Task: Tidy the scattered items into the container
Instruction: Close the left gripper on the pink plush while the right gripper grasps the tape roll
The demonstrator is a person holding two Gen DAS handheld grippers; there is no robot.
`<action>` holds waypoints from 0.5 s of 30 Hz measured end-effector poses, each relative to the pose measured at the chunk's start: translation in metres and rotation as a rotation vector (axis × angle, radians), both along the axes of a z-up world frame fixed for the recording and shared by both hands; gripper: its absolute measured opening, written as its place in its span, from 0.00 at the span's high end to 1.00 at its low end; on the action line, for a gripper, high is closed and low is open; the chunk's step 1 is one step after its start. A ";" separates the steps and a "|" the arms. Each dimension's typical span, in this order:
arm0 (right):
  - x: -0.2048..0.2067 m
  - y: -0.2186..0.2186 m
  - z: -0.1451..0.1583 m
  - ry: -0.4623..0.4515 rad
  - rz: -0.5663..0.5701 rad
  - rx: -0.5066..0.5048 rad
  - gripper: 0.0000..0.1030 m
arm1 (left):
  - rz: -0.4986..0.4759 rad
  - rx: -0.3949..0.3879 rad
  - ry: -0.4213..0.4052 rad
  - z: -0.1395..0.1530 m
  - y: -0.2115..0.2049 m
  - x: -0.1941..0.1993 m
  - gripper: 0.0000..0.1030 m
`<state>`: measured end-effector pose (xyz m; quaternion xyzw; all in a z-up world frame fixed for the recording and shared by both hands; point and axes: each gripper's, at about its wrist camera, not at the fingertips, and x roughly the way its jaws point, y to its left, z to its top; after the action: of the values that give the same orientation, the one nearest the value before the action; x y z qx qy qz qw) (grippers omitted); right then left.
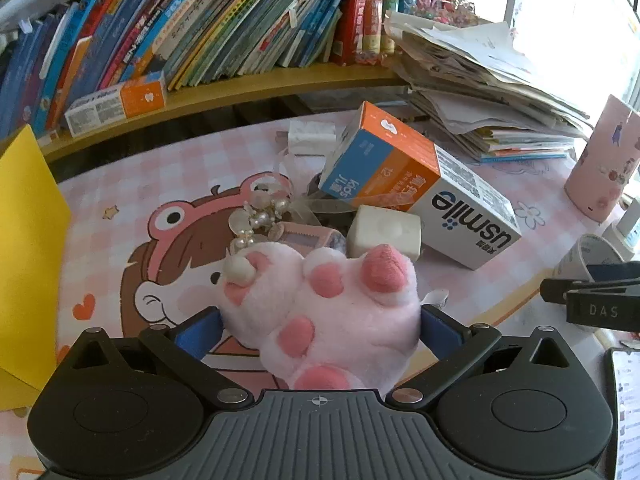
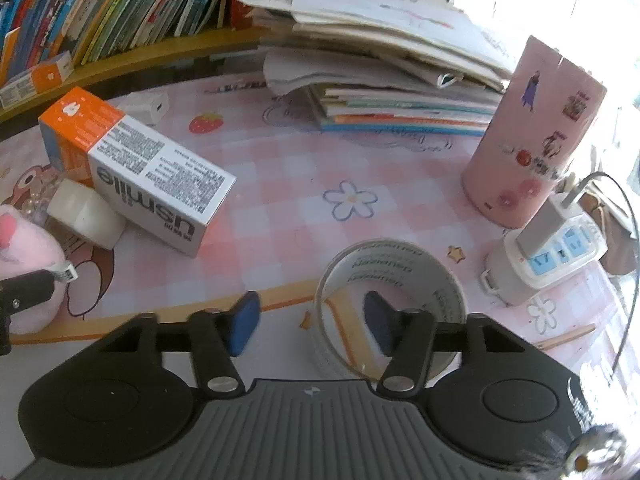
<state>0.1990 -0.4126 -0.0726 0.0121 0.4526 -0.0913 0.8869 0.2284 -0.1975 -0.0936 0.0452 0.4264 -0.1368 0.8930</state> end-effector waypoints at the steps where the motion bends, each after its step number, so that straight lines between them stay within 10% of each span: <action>1: 0.000 0.001 0.000 0.003 0.004 0.006 0.58 | -0.001 -0.003 0.003 0.000 0.000 0.000 0.00; 15: -0.007 0.023 0.011 -0.015 0.104 0.102 0.94 | 0.032 -0.072 0.032 0.005 0.022 -0.012 0.18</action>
<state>0.1917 -0.3900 -0.0615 0.0343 0.4499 -0.0220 0.8922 0.2168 -0.1752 -0.0886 0.0040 0.4359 -0.1385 0.8893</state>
